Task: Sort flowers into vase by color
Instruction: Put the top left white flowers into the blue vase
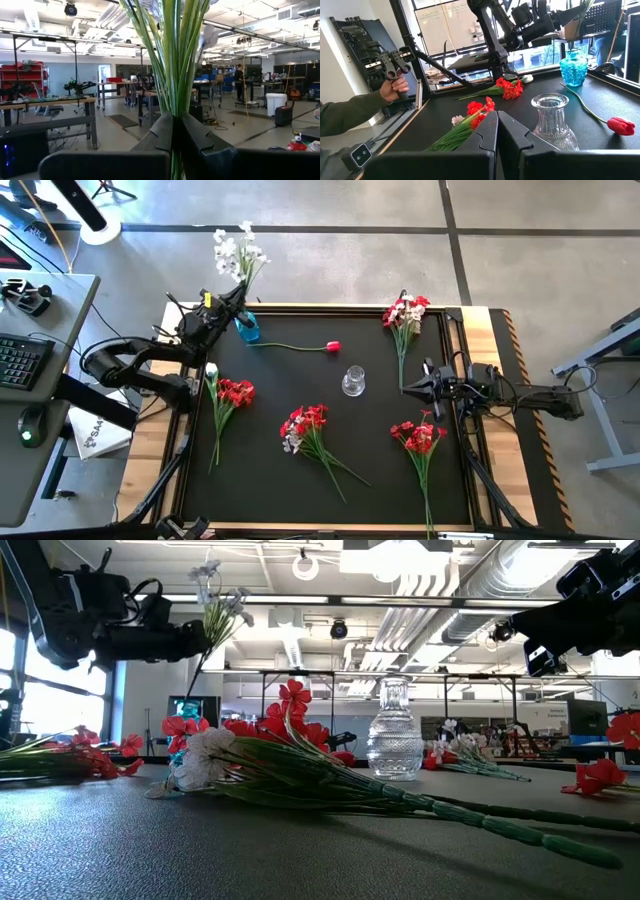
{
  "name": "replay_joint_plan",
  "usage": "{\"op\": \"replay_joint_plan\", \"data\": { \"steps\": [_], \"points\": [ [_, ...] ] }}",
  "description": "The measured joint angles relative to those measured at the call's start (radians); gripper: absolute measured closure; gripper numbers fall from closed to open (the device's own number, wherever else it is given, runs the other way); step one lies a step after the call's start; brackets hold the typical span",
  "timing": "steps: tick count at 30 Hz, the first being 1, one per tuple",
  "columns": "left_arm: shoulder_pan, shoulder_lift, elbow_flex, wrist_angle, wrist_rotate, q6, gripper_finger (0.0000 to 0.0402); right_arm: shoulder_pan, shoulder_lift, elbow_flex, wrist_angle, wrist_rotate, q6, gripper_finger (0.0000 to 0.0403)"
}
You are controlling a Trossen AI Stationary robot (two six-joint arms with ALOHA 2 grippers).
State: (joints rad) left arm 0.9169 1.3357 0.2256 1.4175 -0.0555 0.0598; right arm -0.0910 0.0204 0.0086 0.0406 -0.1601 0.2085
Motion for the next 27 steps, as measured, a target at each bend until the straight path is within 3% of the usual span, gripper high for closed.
{"op": "replay_joint_plan", "data": {
  "steps": [5, 17, 24, 27],
  "points": [
    [-0.001, 0.000, 0.000, -0.010, 0.000, -0.003, 0.0380, 0.000, 0.000, 0.000, 0.000, 0.000, 0.000, 0.0402],
    [-0.002, -0.001, 0.000, -0.031, 0.060, 0.005, 0.0279, 0.000, 0.000, 0.000, 0.000, 0.000, 0.000, 0.0402],
    [-0.016, -0.089, 0.000, -0.225, 0.068, 0.037, 0.0256, 0.000, 0.000, 0.000, 0.000, 0.000, 0.000, 0.0402],
    [-0.035, -0.165, 0.000, -0.337, 0.023, 0.071, 0.0255, 0.000, 0.000, 0.000, 0.000, 0.000, 0.000, 0.0402]
  ]
}}
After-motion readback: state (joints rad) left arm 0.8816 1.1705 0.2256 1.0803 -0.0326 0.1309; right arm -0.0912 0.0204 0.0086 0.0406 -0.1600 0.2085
